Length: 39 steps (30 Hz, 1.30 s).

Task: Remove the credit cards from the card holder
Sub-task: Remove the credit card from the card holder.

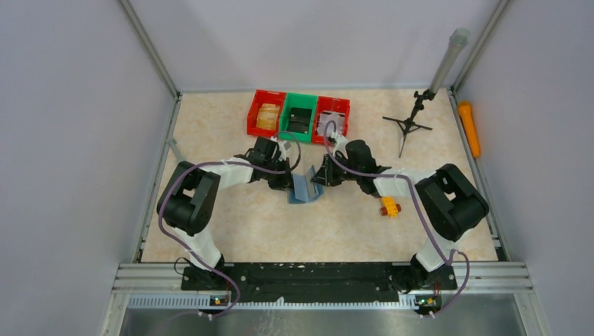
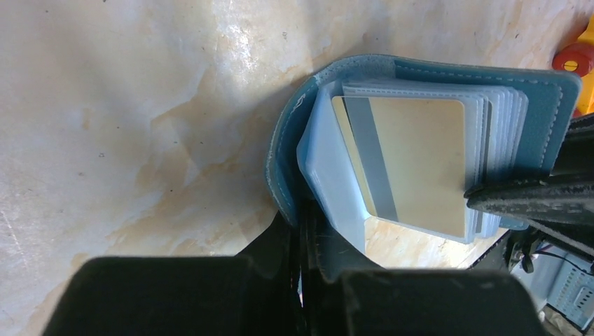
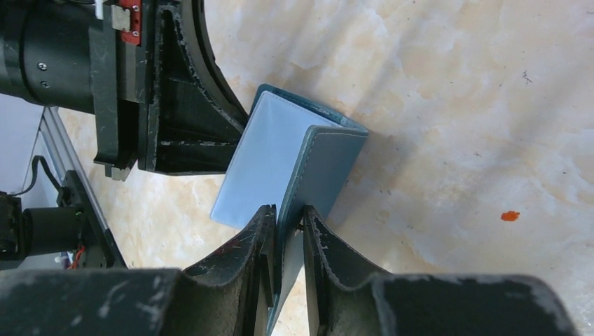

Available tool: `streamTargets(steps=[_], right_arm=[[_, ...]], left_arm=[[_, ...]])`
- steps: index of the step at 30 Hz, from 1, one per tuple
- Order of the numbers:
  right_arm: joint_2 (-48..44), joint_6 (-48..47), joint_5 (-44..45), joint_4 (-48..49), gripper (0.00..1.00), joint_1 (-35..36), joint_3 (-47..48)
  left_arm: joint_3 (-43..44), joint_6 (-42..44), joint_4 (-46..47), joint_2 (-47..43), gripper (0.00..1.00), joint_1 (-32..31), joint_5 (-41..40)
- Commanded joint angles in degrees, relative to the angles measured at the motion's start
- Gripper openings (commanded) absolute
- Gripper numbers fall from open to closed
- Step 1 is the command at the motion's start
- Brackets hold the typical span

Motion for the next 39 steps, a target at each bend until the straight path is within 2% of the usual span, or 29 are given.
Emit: streamTargets(steps=[1,4,6,10,14,15,20,22,31,36,39], right_arm=[[1.4,-2.2,3.7,-4.0,0.18,1.3,1.0],[1.2,-1.9,4.8,-4.1,0.15,1.3,0.8],[0.9,-1.6,5.6,-3.8,0.11,1.2,0.4],[1.1,1.6,2.2,0.6,0.00,-0.5,-1.4],[2.3,3.9,-1.4,3.4,0.00,-2.3,-2.4],[2.4,4.2,-1.7,3.8,0.00,-2.5,-2.6],[3.2,5.8,-3.0,5.8,0.00,-3.7,-3.3],[3.2,5.9,-2.9,6.0,0.00,-3.8,-3.4],[2.9,5.9,-3.6,6.4,0.00,-3.9,-3.6],[2.7,5.8,-3.6,6.4,0.00,-4.0,-3.6],[2.7,5.8,-3.6,6.3,0.00,-3.9,-3.6]], left_arm=[[-2.7,0.2,2.0,-1.5,0.09,-1.4,-3.2],[-4.6,-2.4,4.5,-2.9,0.20,0.2,-1.0],[-7.0,-4.9,8.4,-3.1,0.26,2.7,4.5],[-11.2,-9.8,17.6,-3.0,0.29,7.1,12.7],[-11.9,-10.1,18.0,-4.2,0.25,7.8,12.0],[-12.2,-10.2,18.1,-4.7,0.28,7.9,11.7],[-15.5,-10.5,20.4,-9.8,0.56,9.0,9.8],[-16.1,-10.5,21.2,-10.9,0.64,9.1,9.9],[-18.6,-12.3,26.7,-12.6,0.76,10.0,12.3],[-21.2,-15.7,35.1,-12.5,0.91,10.5,17.1],[-21.2,-15.0,35.1,-12.6,0.93,10.6,17.5]])
